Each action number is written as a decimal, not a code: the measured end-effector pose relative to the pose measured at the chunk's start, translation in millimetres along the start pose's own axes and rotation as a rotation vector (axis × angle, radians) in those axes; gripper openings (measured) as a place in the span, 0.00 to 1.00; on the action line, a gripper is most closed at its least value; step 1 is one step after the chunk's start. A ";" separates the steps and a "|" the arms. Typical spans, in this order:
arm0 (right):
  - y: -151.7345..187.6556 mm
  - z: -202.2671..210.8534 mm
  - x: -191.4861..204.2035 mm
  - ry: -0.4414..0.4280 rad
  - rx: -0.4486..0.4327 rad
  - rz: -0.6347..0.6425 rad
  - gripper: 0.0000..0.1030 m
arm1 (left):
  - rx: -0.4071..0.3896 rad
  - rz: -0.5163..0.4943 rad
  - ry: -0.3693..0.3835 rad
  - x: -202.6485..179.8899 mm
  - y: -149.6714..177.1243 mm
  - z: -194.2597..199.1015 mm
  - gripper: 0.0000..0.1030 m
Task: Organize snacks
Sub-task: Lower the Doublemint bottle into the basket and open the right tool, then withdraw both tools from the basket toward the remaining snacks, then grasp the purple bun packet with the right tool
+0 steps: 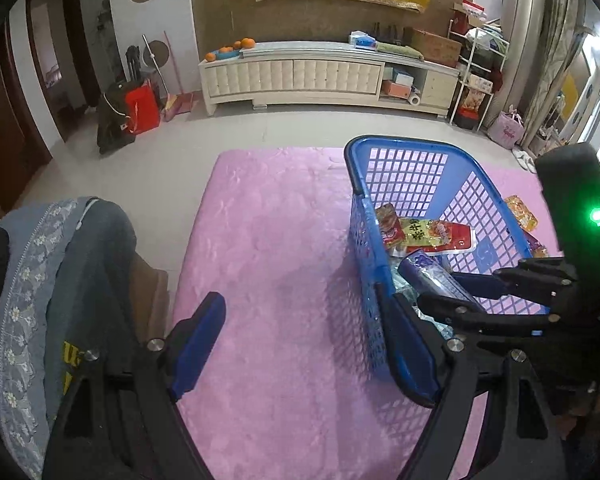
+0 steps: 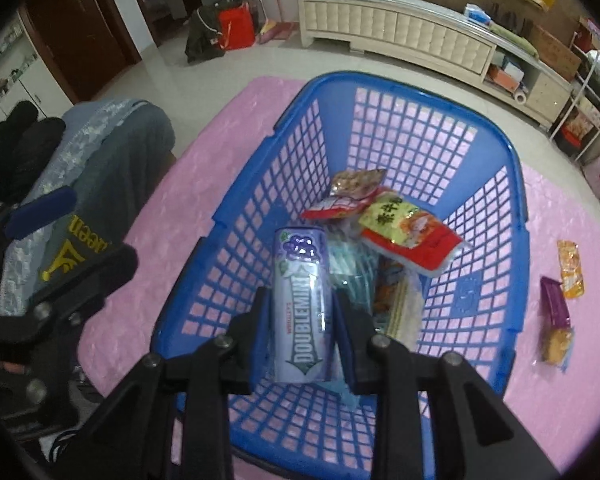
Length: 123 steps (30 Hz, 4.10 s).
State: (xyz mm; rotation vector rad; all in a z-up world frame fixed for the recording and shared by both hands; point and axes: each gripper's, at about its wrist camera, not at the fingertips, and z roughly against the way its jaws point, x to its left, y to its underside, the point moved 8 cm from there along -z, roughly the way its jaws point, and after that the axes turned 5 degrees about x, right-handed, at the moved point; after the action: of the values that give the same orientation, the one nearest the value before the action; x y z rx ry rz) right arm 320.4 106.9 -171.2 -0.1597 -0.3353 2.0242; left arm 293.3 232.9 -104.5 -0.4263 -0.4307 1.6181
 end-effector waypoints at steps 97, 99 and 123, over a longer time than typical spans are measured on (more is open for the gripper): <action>162.2 23.3 -416.5 0.118 -0.160 -0.470 0.83 | 0.258 -0.284 0.104 -391.3 -19.5 -154.0 0.79; 165.5 25.2 -424.0 0.113 -0.165 -0.486 0.83 | 0.265 -0.296 0.104 -400.7 -18.2 -162.5 0.79; 161.1 11.3 -434.1 0.130 -0.143 -0.487 0.83 | 0.308 -0.304 0.156 -440.1 -4.3 -183.3 0.50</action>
State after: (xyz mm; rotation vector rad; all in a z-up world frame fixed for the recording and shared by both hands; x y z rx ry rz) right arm 379.8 -349.5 -223.3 -0.2698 -0.3941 1.5017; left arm 429.0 -200.3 -250.3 -0.2372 -0.1164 1.3165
